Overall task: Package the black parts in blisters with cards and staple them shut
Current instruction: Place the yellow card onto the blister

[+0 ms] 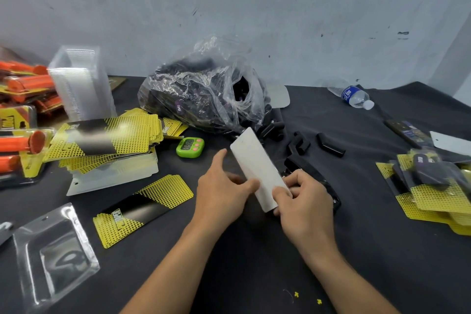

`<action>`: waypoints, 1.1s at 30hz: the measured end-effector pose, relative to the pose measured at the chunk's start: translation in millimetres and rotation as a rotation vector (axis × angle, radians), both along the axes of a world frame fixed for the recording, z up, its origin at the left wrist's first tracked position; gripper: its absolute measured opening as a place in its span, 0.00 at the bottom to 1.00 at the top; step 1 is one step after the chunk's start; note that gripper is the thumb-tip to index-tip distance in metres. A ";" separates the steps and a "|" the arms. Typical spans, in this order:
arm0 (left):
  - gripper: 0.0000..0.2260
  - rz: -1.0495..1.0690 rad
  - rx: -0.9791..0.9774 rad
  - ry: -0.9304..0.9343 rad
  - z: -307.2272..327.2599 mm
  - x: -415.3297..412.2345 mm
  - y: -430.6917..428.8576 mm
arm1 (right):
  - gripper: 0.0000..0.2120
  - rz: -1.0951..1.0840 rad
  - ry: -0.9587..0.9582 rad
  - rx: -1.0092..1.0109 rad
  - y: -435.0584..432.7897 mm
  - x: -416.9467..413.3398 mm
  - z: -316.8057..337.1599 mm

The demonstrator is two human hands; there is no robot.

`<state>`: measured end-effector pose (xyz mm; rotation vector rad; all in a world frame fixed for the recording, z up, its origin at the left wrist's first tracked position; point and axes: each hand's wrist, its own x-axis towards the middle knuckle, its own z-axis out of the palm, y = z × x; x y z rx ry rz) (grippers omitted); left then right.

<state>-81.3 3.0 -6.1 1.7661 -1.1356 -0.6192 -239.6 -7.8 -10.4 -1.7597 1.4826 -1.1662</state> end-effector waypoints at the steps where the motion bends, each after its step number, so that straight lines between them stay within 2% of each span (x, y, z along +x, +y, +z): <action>1: 0.38 -0.020 0.002 0.048 -1.2 -2.6 0.0 | 0.10 -0.011 0.079 -0.082 2.0 0.0 0.3; 2: 0.37 -0.068 -0.010 0.203 0.5 -7.7 -0.4 | 0.11 -0.009 0.140 -0.145 4.2 0.3 1.2; 4: 0.26 -0.120 0.001 0.492 1.1 -17.7 -1.5 | 0.12 0.046 0.230 -0.243 7.7 2.6 3.2; 5: 0.20 -0.120 -0.001 0.523 2.5 -20.4 -1.7 | 0.10 0.108 0.256 -0.277 9.4 5.1 4.1; 8: 0.13 -0.058 -0.014 0.541 2.7 -20.4 -3.2 | 0.06 0.306 0.281 -0.304 16.4 13.9 4.4; 10: 0.03 0.005 -0.028 0.590 3.2 -19.0 -4.5 | 0.06 0.366 0.286 -0.244 15.5 14.8 3.5; 11: 0.02 0.038 -0.035 0.607 3.0 -17.3 -5.8 | 0.07 0.396 0.282 -0.190 14.5 14.6 2.6; 13: 0.06 0.054 -0.057 0.704 6.0 -12.6 -8.2 | 0.09 0.394 0.201 -0.116 14.4 13.5 0.7; 16: 0.12 -0.081 -0.063 0.938 12.9 -5.2 -10.3 | 0.07 0.147 0.031 -0.093 11.2 10.7 -1.7; 18: 0.14 -0.190 -0.070 1.043 15.3 -1.3 -8.7 | 0.08 0.072 -0.037 0.028 7.3 8.8 -1.8; 22: 0.16 -0.386 -0.058 1.014 14.5 5.6 -3.6 | 0.03 0.299 -0.456 0.436 1.8 11.1 -2.1; 25: 0.17 -0.463 -0.075 0.996 14.5 9.3 -2.1 | 0.05 0.333 -0.539 0.458 -0.4 10.5 -3.7; 28: 0.20 -0.490 -0.079 0.984 14.6 8.9 -1.5 | 0.05 0.298 -0.506 0.394 -0.7 9.2 -3.7; 30: 0.21 -0.449 -0.080 0.966 13.4 7.2 -1.6 | 0.08 0.257 -0.299 0.225 0.9 5.2 -2.9; 33: 0.25 -0.382 -0.128 0.930 12.2 8.3 -1.9 | 0.10 0.154 0.072 -0.153 2.9 -4.4 4.9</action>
